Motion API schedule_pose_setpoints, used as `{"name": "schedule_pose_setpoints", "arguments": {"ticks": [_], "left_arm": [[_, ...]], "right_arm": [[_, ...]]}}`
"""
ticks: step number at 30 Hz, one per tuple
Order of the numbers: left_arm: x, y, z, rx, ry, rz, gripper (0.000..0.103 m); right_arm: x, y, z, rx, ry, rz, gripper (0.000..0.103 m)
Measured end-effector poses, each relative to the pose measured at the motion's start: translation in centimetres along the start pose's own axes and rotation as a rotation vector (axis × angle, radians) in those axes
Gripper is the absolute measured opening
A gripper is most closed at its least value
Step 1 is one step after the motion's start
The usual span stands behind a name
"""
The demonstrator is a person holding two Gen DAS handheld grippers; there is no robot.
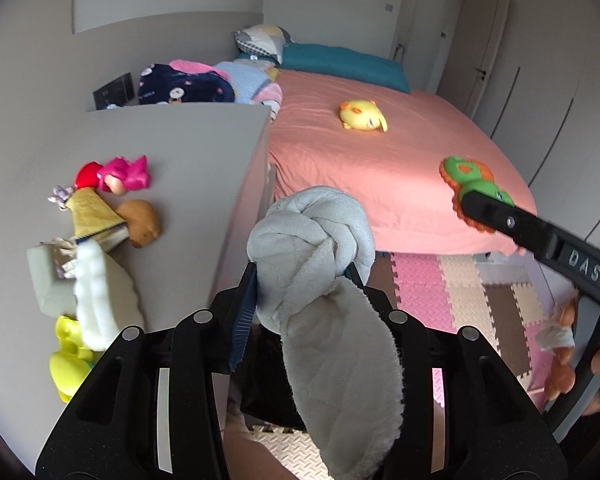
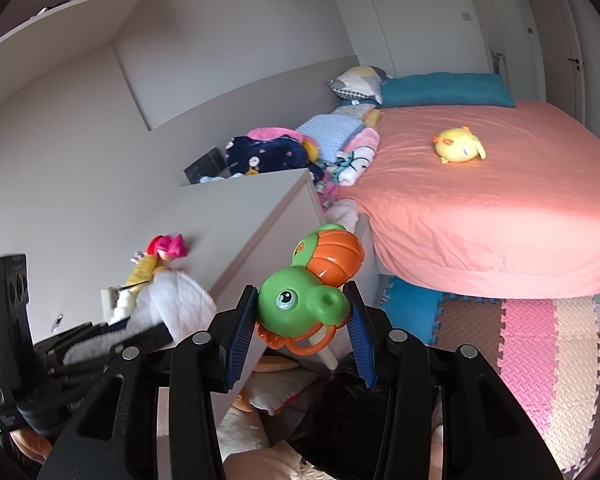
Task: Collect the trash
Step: 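Carry the white cloth and green-orange toy over the black bin and release both, then grasp the yellow-green plastic mold with the left gripper while the right grasps the white foam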
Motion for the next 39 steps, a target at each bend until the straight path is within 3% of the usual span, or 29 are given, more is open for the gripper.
{"name": "schedule_pose_setpoints", "arguments": {"ticks": [1,2,4,9,23,39], "left_arm": [[0.2,-0.1,0.3,0.004,0.016,0.008,0.055],[0.5,-0.2,0.7,-0.002,0.033,0.020,0.077],[0.9,-0.4,0.5,-0.027,0.027,0.039,0.095],[1.2,0.6,-0.1,-0.085,0.027,0.036,0.095],[2.0,3.8,-2.4,-0.110,-0.012,-0.051,0.096],[4.1,9.6,-7.7,-0.204,-0.062,-0.159,0.096]], "right_arm": [[0.1,-0.1,0.4,0.003,0.015,-0.014,0.047],[0.2,-0.1,0.7,0.015,0.023,-0.023,0.062],[0.2,-0.5,0.9,0.072,0.012,-0.023,0.084],[0.0,-1.0,1.3,0.088,0.010,-0.004,0.084],[0.1,1.0,1.6,0.076,0.012,-0.029,0.084],[1.1,8.4,2.7,-0.033,0.027,-0.115,0.084]]}}
Point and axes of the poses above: each gripper's, at about its wrist camera, not at the fingertips, and z roughly the way its jaws point, y to its left, x to its underside, the point moved 5 cm from there along z, roughly the way its jaws point, and after that the axes turned 9 degrees about x, right-handed, at the moved point
